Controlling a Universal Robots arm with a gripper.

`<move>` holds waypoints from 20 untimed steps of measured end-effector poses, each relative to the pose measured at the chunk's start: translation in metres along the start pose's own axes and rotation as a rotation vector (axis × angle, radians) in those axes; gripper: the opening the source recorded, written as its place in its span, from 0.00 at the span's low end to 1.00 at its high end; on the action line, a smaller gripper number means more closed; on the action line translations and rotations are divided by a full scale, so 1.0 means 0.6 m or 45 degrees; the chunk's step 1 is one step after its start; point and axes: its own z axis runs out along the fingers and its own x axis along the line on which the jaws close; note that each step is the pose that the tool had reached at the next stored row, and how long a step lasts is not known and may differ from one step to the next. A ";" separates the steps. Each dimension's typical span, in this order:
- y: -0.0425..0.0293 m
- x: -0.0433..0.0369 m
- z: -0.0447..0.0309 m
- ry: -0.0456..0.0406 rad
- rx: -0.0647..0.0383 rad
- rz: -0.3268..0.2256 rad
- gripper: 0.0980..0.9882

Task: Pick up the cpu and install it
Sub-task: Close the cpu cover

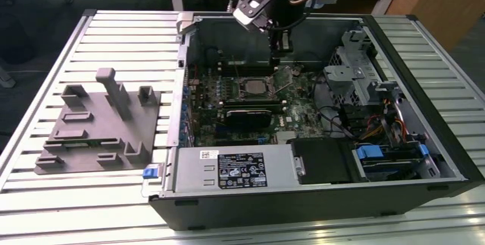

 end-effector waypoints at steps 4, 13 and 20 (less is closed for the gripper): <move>0.017 0.000 0.007 0.000 0.001 0.000 0.01; 0.052 0.001 0.020 0.000 0.001 0.000 0.01; 0.069 0.002 0.030 0.000 0.001 0.000 0.01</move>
